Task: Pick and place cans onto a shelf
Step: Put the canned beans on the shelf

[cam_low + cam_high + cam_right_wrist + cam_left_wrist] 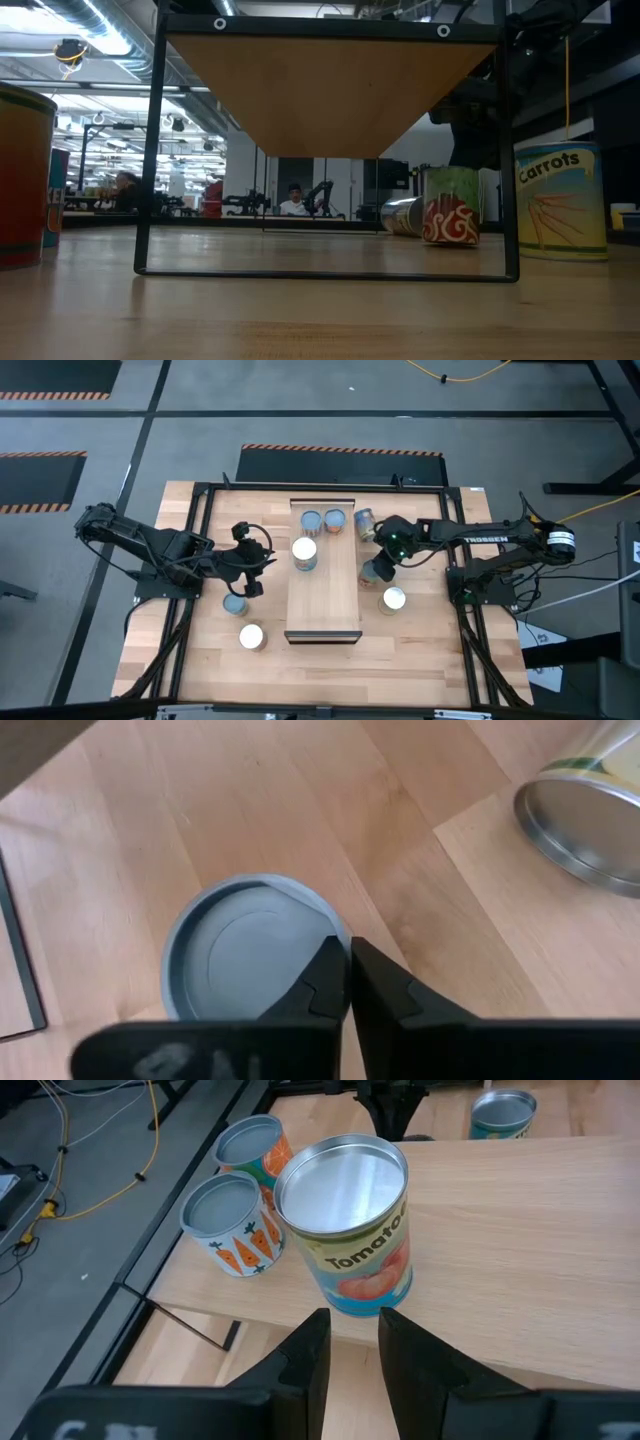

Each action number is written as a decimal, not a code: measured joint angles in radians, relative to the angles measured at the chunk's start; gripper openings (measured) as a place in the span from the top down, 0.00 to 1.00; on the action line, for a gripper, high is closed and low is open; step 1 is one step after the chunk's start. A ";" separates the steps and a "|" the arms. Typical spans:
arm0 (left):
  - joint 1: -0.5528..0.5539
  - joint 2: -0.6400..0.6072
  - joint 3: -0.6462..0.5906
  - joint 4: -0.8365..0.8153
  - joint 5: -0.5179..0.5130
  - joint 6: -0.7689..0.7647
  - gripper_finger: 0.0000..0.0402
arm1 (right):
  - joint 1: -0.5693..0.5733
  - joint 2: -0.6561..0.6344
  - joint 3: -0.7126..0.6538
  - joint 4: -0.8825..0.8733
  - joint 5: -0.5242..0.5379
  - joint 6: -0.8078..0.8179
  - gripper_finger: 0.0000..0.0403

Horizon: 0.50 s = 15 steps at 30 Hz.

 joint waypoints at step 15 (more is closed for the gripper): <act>0.000 0.000 0.000 0.000 0.000 0.000 0.80 | 0.000 0.001 0.438 -0.579 -0.003 -0.059 0.98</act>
